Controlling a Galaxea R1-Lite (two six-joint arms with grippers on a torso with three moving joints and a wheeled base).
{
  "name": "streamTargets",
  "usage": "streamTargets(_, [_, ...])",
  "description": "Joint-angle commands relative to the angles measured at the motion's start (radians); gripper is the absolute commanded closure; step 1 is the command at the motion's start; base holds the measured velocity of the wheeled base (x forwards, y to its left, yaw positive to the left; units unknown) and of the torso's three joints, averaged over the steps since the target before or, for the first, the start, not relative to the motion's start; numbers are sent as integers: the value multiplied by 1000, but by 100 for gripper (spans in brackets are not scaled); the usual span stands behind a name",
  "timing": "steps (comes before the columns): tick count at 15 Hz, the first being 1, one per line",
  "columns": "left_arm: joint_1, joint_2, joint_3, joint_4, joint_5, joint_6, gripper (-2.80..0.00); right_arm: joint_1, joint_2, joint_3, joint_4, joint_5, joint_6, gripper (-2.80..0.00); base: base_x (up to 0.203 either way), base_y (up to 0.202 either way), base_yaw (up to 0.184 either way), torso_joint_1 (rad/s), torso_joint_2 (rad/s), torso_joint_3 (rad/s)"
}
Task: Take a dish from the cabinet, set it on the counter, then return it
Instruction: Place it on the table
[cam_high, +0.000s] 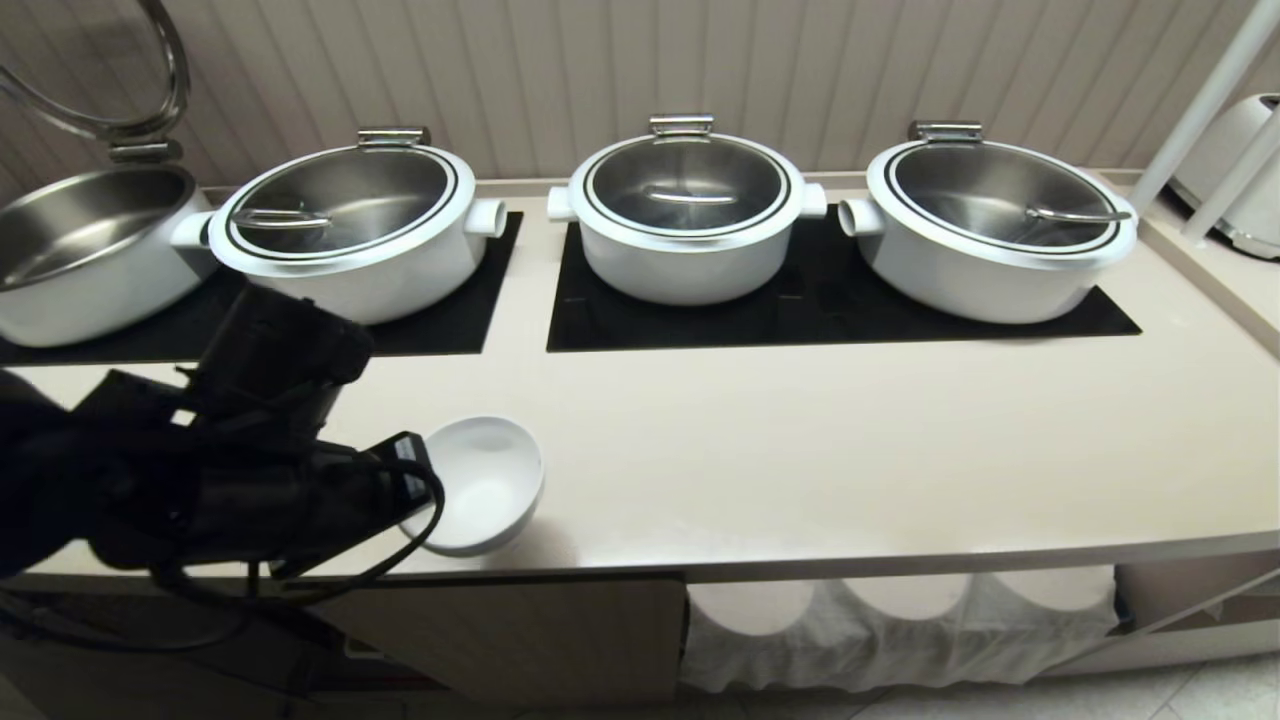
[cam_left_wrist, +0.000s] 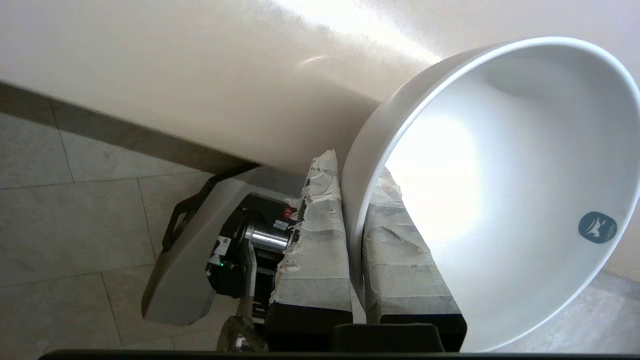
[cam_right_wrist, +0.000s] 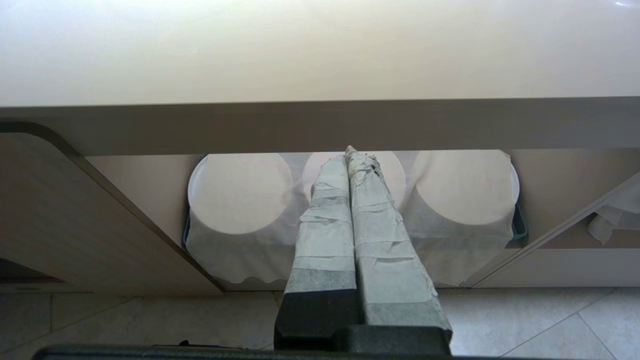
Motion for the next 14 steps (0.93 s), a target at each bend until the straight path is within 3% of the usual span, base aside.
streamTargets(1, [16,135,-92,0,-1,-7,0,0,0,0,-1,0,0,0,0,0,0,0,0,0])
streamTargets(5, [46,258,-251,4,-4,-4,0,0,0,0,0,0,0,0,0,0,0,0,0,0])
streamTargets(14, [65,397,-408,15,-5,24,0,0,0,0,-1,0,0,0,0,0,0,0,0,0])
